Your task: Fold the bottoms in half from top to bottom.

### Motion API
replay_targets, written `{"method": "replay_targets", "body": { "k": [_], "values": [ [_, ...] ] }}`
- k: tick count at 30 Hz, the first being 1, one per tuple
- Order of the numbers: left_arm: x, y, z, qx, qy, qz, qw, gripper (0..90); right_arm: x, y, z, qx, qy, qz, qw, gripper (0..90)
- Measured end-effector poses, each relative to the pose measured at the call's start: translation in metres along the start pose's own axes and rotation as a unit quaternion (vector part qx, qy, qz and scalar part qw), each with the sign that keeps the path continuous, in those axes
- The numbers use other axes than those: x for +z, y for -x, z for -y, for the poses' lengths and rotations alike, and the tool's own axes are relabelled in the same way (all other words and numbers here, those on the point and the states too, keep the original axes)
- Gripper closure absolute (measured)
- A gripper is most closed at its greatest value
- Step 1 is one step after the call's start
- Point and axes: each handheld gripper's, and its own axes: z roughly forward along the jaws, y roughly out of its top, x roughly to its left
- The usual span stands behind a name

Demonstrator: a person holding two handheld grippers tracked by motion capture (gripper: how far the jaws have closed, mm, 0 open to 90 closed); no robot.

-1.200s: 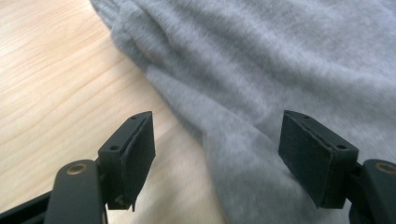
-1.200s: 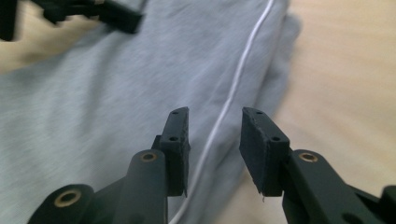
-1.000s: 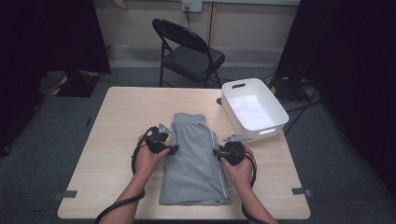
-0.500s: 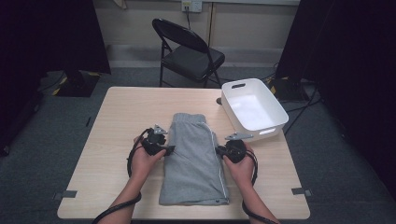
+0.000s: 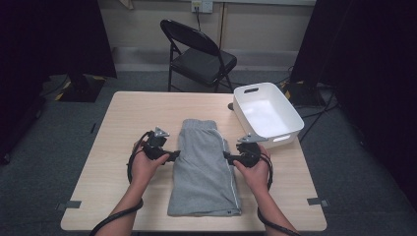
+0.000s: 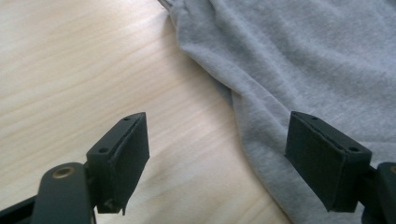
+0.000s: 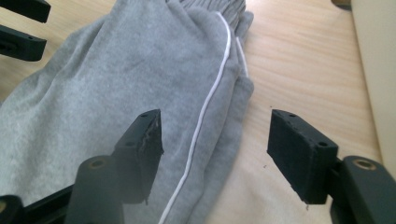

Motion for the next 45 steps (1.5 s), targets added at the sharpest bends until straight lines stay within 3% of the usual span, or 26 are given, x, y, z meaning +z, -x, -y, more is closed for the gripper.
{"method": "replay_targets", "body": {
  "k": [13,15,22,27,30,32,34,36,37,40,44,45],
  "values": [
    [0.011,-0.01,-0.013,-0.005,0.0,-0.007,1.0,22.6,0.021,0.009,-0.018,0.009,0.005,0.003,0.9999,35.0],
    [0.015,-0.012,-0.016,-0.005,-0.001,-0.005,1.0,23.3,0.026,0.009,-0.022,0.002,0.003,0.005,1.0,35.1],
    [0.029,-0.015,-0.023,-0.002,0.004,-0.007,1.0,29.6,0.046,0.009,-0.036,0.011,0.004,0.009,0.9999,37.9],
    [0.039,-0.015,-0.028,-0.014,0.012,-0.001,0.9998,31.5,0.063,0.01,-0.042,0.013,0.002,0.015,0.9998,39.7],
    [0.046,-0.013,-0.026,0.024,-0.015,0.006,0.9996,42.2,0.072,0.009,-0.039,-0.006,-0.023,0.022,0.9995,44.0],
    [0.049,-0.012,-0.025,0.016,-0.017,0.005,0.9997,44.9,0.076,0.01,-0.034,-0.008,-0.038,0.022,0.999,48.4],
    [0.049,-0.012,-0.025,0.01,-0.018,0.015,0.9997,46.4,0.078,0.012,-0.029,0.008,-0.044,0.016,0.9989,49.1],
    [0.049,-0.011,-0.025,0.004,-0.019,0.019,0.9996,52.7,0.08,0.013,-0.025,0.006,-0.051,0.016,0.9986,50.0],
    [0.047,-0.01,-0.026,0.005,-0.026,0.03,0.9992,61.0,0.08,0.012,-0.024,0.004,-0.053,0.015,0.9985,50.6],
    [0.046,-0.004,-0.028,0.025,-0.039,0.035,0.9983,80.3,0.079,0.013,-0.021,0.022,-0.049,0.003,0.9986,60.2],
    [0.045,0.001,-0.029,0.039,-0.047,0.03,0.9977,85.8,0.075,0.011,-0.019,0.019,-0.051,-0.004,0.9985,65.3],
    [0.045,0.001,-0.03,0.031,-0.047,0.03,0.998,85.6,0.074,0.01,-0.019,0.019,-0.052,-0.004,0.9985,65.2]
  ]
}}
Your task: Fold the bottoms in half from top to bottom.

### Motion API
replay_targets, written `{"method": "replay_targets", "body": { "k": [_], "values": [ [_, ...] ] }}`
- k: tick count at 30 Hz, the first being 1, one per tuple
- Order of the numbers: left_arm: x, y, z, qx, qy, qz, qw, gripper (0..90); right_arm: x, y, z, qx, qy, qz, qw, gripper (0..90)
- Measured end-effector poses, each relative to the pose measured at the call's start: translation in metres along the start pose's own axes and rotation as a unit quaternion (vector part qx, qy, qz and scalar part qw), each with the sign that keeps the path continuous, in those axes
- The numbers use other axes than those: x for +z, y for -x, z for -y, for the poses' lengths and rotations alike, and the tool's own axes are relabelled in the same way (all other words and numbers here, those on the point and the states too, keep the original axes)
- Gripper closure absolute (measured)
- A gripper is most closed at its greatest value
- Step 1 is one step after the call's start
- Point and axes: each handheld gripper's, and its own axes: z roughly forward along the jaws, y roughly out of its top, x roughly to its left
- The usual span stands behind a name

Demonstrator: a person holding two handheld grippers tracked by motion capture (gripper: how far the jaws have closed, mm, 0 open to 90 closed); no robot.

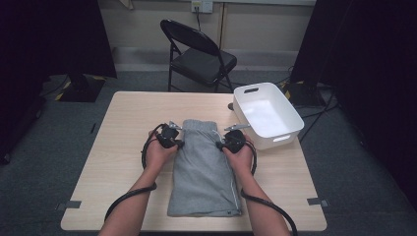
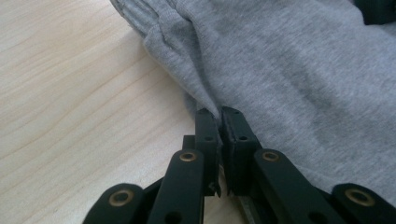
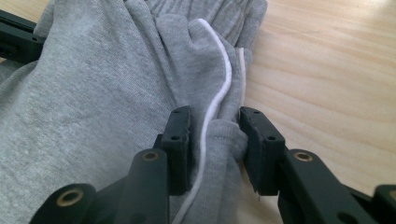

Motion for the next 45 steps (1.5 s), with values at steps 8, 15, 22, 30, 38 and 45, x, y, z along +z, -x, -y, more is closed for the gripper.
{"method": "replay_targets", "body": {
  "k": [8,15,22,30,38,45],
  "values": [
    [-0.003,-0.013,-0.005,-0.035,0.026,-0.026,0.9987,57.9,-0.003,0.006,-0.014,0.005,0.019,0.015,0.9997,55.9],
    [0.011,-0.014,-0.009,-0.029,0.009,-0.02,0.9994,58.3,0.014,0.0,-0.017,0.002,-0.008,0.016,0.9998,54.9],
    [0.012,-0.009,-0.013,-0.033,-0.006,0.008,0.9994,87.7,0.014,0.002,-0.01,0.035,0.011,-0.02,0.9991,77.1],
    [-0.001,-0.011,-0.019,-0.042,0.001,0.004,0.9991,89.2,0.007,0.001,-0.02,0.044,-0.005,-0.026,0.9987,81.6],
    [-0.032,-0.014,-0.038,-0.026,0.045,-0.009,0.9986,89.4,-0.011,0.004,-0.04,0.028,0.037,-0.022,0.9987,81.7],
    [-0.045,-0.008,-0.037,-0.015,0.052,-0.014,0.9984,89.4,-0.027,-0.001,-0.046,-0.007,0.064,-0.027,0.9976,81.6]
  ]
}}
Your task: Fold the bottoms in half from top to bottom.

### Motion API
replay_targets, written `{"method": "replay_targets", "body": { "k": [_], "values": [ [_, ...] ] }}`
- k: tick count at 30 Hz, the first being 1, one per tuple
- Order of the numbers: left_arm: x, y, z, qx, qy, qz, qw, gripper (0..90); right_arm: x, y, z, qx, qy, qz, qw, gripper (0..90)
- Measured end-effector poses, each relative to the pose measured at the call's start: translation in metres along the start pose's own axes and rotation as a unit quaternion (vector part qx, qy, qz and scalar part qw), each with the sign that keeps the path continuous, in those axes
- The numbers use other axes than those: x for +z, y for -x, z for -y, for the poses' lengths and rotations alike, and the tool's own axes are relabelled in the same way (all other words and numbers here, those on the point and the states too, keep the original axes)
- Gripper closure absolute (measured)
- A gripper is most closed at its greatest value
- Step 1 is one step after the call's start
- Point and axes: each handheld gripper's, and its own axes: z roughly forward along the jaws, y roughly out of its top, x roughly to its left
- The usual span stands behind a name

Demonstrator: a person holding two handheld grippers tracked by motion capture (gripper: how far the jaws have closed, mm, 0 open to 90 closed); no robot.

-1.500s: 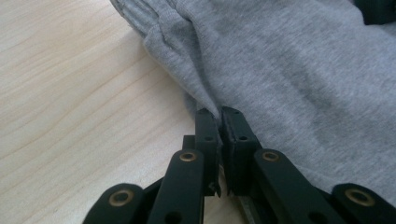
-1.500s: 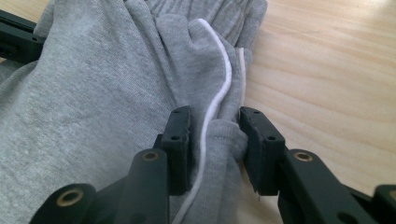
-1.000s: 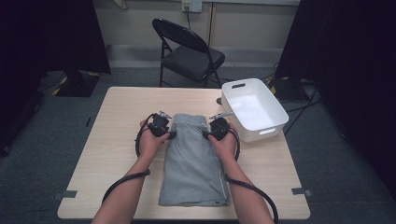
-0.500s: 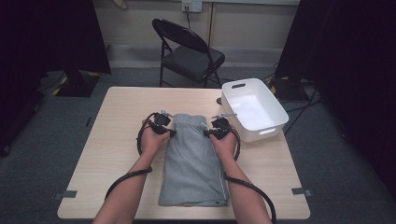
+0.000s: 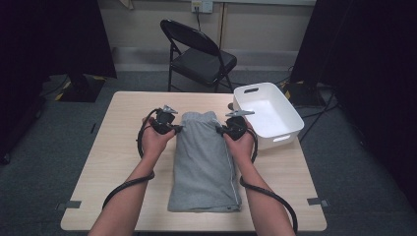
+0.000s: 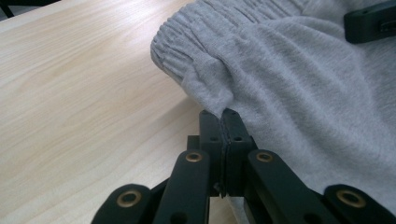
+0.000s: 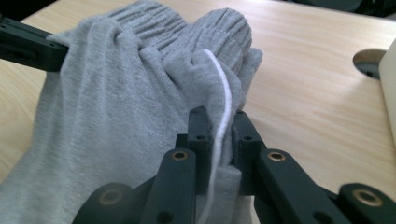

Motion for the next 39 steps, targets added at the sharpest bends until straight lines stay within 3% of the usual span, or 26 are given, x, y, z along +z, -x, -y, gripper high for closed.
{"method": "replay_targets", "body": {
  "k": [5,10,15,16,19,24,26,28,29,32,39],
  "values": [
    [-0.006,0.006,0.011,0.009,-0.004,-0.001,1.0,89.4,-0.01,-0.003,0.01,-0.02,0.016,0.001,0.9997,81.6],
    [-0.01,0.015,0.032,0.01,-0.023,-0.006,0.9997,89.6,-0.022,-0.008,0.028,-0.046,0.039,-0.023,0.9979,81.6],
    [-0.01,0.025,0.054,0.001,-0.031,0.012,0.9994,89.6,-0.032,-0.014,0.051,-0.055,0.038,-0.034,0.9972,81.5],
    [-0.01,0.027,0.057,0.008,-0.038,0.013,0.9992,89.6,-0.035,-0.016,0.055,-0.053,0.04,-0.039,0.997,81.5],
    [-0.012,0.034,0.066,0.007,-0.04,0.018,0.999,89.6,-0.04,-0.023,0.064,-0.072,0.032,-0.04,0.9961,81.3],
    [-0.016,0.044,0.077,0.013,-0.049,0.023,0.9984,89.6,-0.05,-0.03,0.08,-0.069,0.022,-0.042,0.9965,81.1],
    [-0.015,0.049,0.082,0.022,-0.065,0.016,0.9975,89.6,-0.051,-0.032,0.086,-0.067,0.006,-0.041,0.9969,81.0],
    [-0.013,0.054,0.088,0.017,-0.079,0.025,0.9964,89.6,-0.052,-0.034,0.095,-0.064,-0.007,-0.043,0.9969,80.9],
    [-0.013,0.057,0.091,0.026,-0.081,0.022,0.9961,89.6,-0.053,-0.036,0.099,-0.062,-0.007,-0.042,0.9972,80.8],
    [-0.013,0.061,0.093,0.027,-0.076,0.017,0.9966,89.6,-0.054,-0.041,0.109,-0.071,0.004,-0.035,0.9969,80.8],
    [-0.01,0.062,0.09,0.021,-0.078,0.003,0.9967,89.5,-0.049,-0.043,0.11,-0.064,0.006,-0.027,0.9976,81.0]
  ]
}}
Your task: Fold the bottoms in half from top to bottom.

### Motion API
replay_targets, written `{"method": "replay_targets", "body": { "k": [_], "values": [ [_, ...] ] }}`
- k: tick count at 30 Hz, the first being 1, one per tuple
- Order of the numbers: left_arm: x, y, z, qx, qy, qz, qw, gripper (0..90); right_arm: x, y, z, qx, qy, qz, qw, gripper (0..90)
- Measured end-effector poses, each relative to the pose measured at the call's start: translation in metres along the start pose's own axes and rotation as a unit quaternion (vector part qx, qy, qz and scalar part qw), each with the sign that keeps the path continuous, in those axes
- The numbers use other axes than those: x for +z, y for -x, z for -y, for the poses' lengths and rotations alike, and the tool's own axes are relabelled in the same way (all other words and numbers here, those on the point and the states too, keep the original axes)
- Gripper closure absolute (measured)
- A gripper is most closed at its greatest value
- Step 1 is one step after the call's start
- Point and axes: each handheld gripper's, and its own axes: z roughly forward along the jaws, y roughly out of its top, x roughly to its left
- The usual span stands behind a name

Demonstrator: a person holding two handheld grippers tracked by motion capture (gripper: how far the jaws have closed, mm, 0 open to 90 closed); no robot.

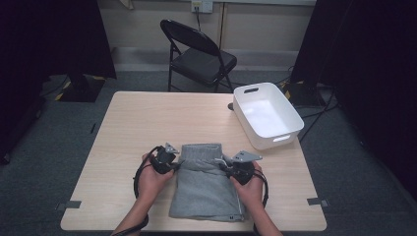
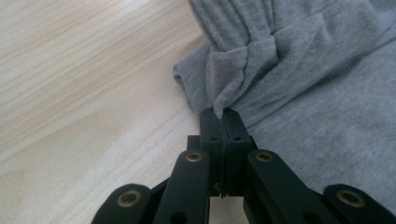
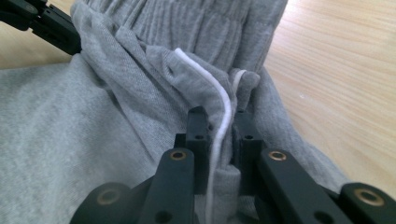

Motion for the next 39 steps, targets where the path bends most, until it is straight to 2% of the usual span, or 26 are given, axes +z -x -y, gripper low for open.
{"method": "replay_targets", "body": {
  "k": [5,9,10,11,13,17,19,21,23,24,25,26,28,29,30,32,33,34,36,39],
  "values": [
    [0.006,-0.009,-0.008,0.0,0.002,-0.013,0.9999,89.5,0.009,0.001,-0.009,-0.004,-0.01,0.011,0.9999,81.1],
    [0.012,-0.024,-0.016,-0.012,0.0,-0.016,0.9998,89.4,0.024,0.007,-0.019,0.002,-0.01,0.017,0.9998,81.1],
    [0.013,-0.028,-0.018,-0.024,0.004,-0.017,0.9996,89.4,0.027,0.009,-0.021,0.006,-0.008,0.017,0.9998,81.1],
    [0.012,-0.03,-0.02,-0.027,0.002,-0.015,0.9995,89.4,0.03,0.011,-0.024,0.013,-0.01,0.015,0.9997,81.1],
    [0.007,-0.033,-0.022,-0.033,0.018,-0.012,0.9992,89.5,0.031,0.014,-0.03,0.025,-0.01,0.012,0.9996,81.1],
    [-0.016,-0.033,-0.028,-0.019,0.037,-0.012,0.999,89.6,0.017,0.02,-0.045,0.021,0.024,0.013,0.9994,81.1],
    [-0.027,-0.029,-0.028,-0.017,0.052,-0.011,0.9984,89.6,0.005,0.02,-0.051,0.001,0.038,0.024,0.999,81.1],
    [-0.034,-0.026,-0.026,-0.016,0.056,-0.012,0.9982,89.6,-0.008,0.018,-0.053,-0.009,0.044,0.021,0.9987,81.0],
    [-0.038,-0.019,-0.024,-0.009,0.056,-0.014,0.9983,89.6,-0.019,0.015,-0.052,-0.013,0.056,0.015,0.9983,81.0],
    [-0.038,-0.013,-0.021,-0.01,0.053,-0.005,0.9985,89.6,-0.022,0.013,-0.051,-0.02,0.056,0.016,0.9981,81.0],
    [-0.038,-0.008,-0.017,-0.006,0.047,-0.001,0.9989,89.6,-0.026,0.009,-0.048,-0.032,0.052,0.013,0.998,81.0],
    [-0.036,-0.003,-0.013,0.004,0.037,-0.002,0.9993,89.6,-0.029,0.006,-0.044,-0.033,0.049,0.006,0.9983,81.0],
    [-0.029,0.001,-0.003,0.004,0.018,0.006,0.9998,89.6,-0.032,0.001,-0.03,-0.024,0.032,-0.006,0.9992,80.9],
    [-0.026,0.002,0.0,-0.001,0.017,0.009,0.9998,89.6,-0.031,-0.001,-0.023,-0.021,0.022,-0.011,0.9995,80.8],
    [-0.021,0.002,0.006,-0.008,0.014,0.021,0.9996,89.6,-0.031,-0.002,-0.018,-0.018,0.013,-0.013,0.9997,80.7],
    [-0.017,0.002,0.01,-0.009,0.007,0.026,0.9996,89.6,-0.028,-0.004,-0.005,-0.006,0.002,-0.019,0.9998,80.7],
    [-0.016,0.002,0.011,-0.008,0.004,0.027,0.9996,89.6,-0.025,-0.005,0.001,-0.002,-0.012,-0.024,0.9996,80.7],
    [-0.015,0.003,0.012,-0.007,0.004,0.025,0.9996,89.6,-0.023,-0.006,0.005,-0.008,-0.018,-0.019,0.9996,80.7],
    [-0.013,0.002,0.013,-0.004,-0.001,0.028,0.9996,89.5,-0.021,-0.007,0.008,-0.001,-0.014,-0.019,0.9997,80.7],
    [-0.009,0.001,0.014,-0.009,0.003,0.028,0.9996,89.5,-0.018,-0.007,0.005,-0.013,-0.021,-0.015,0.9996,80.8]
  ]
}}
